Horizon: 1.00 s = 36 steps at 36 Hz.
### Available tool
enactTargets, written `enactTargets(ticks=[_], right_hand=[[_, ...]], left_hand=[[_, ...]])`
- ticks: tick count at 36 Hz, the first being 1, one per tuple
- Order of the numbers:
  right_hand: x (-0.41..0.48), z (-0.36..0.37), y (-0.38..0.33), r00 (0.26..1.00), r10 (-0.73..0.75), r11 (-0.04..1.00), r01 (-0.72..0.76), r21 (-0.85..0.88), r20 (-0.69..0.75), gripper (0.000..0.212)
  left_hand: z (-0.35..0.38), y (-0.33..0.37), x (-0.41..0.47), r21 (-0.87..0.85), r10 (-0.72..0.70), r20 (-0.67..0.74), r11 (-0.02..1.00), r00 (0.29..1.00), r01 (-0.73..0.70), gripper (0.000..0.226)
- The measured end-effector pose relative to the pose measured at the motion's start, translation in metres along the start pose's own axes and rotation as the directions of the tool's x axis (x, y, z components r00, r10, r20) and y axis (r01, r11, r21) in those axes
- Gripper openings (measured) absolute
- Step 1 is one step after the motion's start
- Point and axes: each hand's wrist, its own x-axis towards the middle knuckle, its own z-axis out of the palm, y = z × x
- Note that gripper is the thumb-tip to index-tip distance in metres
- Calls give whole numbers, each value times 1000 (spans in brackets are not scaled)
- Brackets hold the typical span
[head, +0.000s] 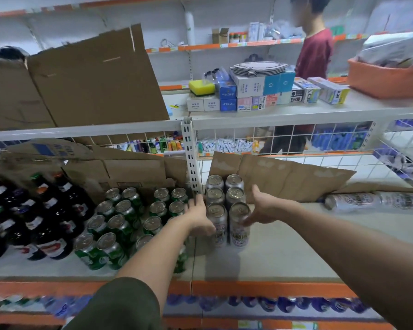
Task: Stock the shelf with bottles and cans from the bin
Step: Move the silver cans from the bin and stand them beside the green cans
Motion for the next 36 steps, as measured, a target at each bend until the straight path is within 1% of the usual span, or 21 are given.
enactTargets(ticks=[1, 2, 4, 7, 10, 13, 16, 17, 18, 19, 21, 22, 23, 24, 25, 27, 28, 30, 32, 34, 36], right_hand=[[-3, -9, 1, 1000, 12, 1000, -13, -7, -10, 117], [-6, -18, 3, 999, 26, 1000, -26, -12, -21, 114], [-13, -33, 11, 997, 45, 999, -46, -17, -60, 100], [-31, -49, 31, 985, 74, 997, -77, -17, -156, 84], [-54, -60, 60, 956, 122, 991, -133, -25, -267, 70], [-76, -74, 96, 932, 220, 974, -228, 4, -287, 65], [-97, -92, 132, 909, 271, 960, -280, 19, -317, 64], [-108, -99, 139, 904, 280, 958, -287, 27, -322, 54], [-119, -107, 145, 904, 287, 956, -289, 43, -316, 35], [-126, -114, 154, 902, 303, 952, -300, 59, -306, 22], [-131, -127, 180, 894, 338, 940, -336, 59, -292, 16], [-129, -131, 198, 891, 342, 938, -342, 55, -299, 28], [-126, -134, 215, 877, 354, 933, -356, 56, -324, 49], [-119, -137, 237, 872, 363, 929, -365, 58, -327, 64], [-116, -140, 253, 875, 374, 925, -378, 48, -309, 67], [-110, -146, 290, 880, 387, 921, -383, 72, -277, 55], [-107, -150, 305, 874, 404, 915, -392, 98, -270, 56], [-99, -157, 339, 858, 430, 903, -409, 132, -282, 70], [-84, -162, 378, 866, 428, 904, -408, 129, -257, 75], [-70, -166, 412, 875, 445, 895, -434, 100, -188, 84], [-57, -174, 435, 885, 433, 902, -425, 80, -170, 85]], left_hand=[[-10, 3, -2, -11, 30, -34, 999, 999, -31, 107], [-21, 7, -3, -18, 62, -70, 998, 996, -63, 98], [-38, 18, -5, -19, 132, -133, 991, 982, -135, 85], [-46, 40, -9, -34, 235, -166, 969, 958, -243, 79], [-37, 67, -5, -19, 306, -171, 949, 937, -313, 78], [-21, 100, 2, -33, 339, -116, 938, 934, -344, 82], [-4, 141, 4, -46, 389, -53, 919, 920, -391, 96], [2, 156, 5, -43, 407, -35, 912, 913, -408, 99], [9, 170, 7, -36, 424, -17, 905, 906, -424, 101], [17, 185, 11, -28, 442, 1, 897, 897, -442, 101], [32, 215, 19, 5, 457, 22, 889, 889, -457, 101], [41, 230, 25, 31, 456, 34, 889, 889, -457, 101], [49, 244, 31, 54, 452, 47, 889, 891, -454, 102], [58, 259, 37, 76, 448, 63, 889, 892, -452, 103], [67, 274, 44, 98, 449, 79, 885, 890, -455, 105], [84, 307, 57, 119, 454, 122, 876, 883, -467, 106], [93, 324, 63, 119, 459, 139, 872, 877, -475, 103], [111, 357, 76, 141, 467, 175, 860, 867, -491, 90], [131, 384, 91, 186, 468, 205, 843, 859, -504, 78], [149, 407, 109, 172, 468, 222, 844, 855, -507, 81], [163, 427, 126, 175, 465, 202, 849, 862, -499, 77]])
